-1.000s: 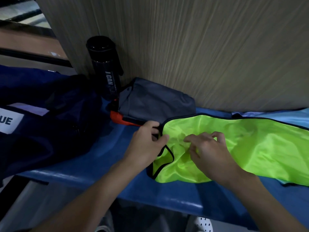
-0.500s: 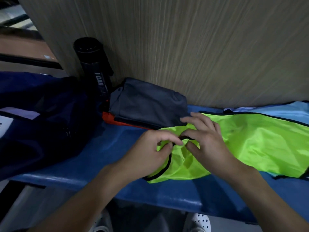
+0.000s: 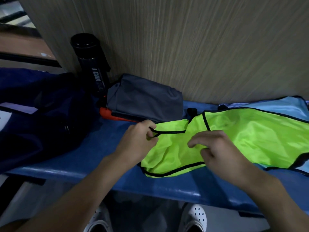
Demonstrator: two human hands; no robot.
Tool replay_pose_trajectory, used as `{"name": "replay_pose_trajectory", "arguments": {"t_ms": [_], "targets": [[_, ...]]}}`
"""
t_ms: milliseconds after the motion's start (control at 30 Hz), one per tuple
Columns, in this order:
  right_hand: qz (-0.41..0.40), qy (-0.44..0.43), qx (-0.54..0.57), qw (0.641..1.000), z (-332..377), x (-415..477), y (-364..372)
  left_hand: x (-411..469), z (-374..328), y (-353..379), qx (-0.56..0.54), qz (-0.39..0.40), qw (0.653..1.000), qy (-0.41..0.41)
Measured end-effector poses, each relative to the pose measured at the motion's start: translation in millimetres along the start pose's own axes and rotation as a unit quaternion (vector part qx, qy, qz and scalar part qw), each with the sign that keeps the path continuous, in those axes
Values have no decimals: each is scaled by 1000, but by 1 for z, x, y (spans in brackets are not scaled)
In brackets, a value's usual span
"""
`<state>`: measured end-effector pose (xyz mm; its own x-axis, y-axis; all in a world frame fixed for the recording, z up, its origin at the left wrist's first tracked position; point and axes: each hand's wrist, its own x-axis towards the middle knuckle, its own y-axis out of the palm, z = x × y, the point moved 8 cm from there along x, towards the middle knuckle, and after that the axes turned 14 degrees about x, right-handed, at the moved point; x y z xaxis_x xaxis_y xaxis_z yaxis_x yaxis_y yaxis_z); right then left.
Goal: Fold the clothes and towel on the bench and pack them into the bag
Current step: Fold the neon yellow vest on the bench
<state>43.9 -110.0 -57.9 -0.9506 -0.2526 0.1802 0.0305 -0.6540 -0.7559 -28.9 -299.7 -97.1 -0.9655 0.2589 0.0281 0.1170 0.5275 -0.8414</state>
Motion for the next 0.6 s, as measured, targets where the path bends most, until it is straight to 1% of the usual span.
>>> {"name": "replay_pose_trajectory", "arguments": {"t_ms": [67,200,233,333,400,467,533,600], "targets": [[-14,-14,11,1000,7,12,13,0,1,1,-27,3,1000,0],[24,-19,-12,999,7,32,40,-4,-18,-2,-106,16,991,76],[25,-24,-15,999,6,36,43,-4,-21,-4,-119,19,989,84],[-6,-59,-6,998,11,42,43,0,-22,-12,-155,31,984,85],[-24,-59,3,998,11,42,39,4,-20,-15,-169,41,980,94],[-30,-60,9,998,9,38,35,9,-16,-20,-132,13,985,115],[-27,-62,18,998,8,31,29,13,-13,-21,-51,-19,988,144],[-9,-66,23,998,8,24,26,17,-13,-14,24,-27,982,184]]}}
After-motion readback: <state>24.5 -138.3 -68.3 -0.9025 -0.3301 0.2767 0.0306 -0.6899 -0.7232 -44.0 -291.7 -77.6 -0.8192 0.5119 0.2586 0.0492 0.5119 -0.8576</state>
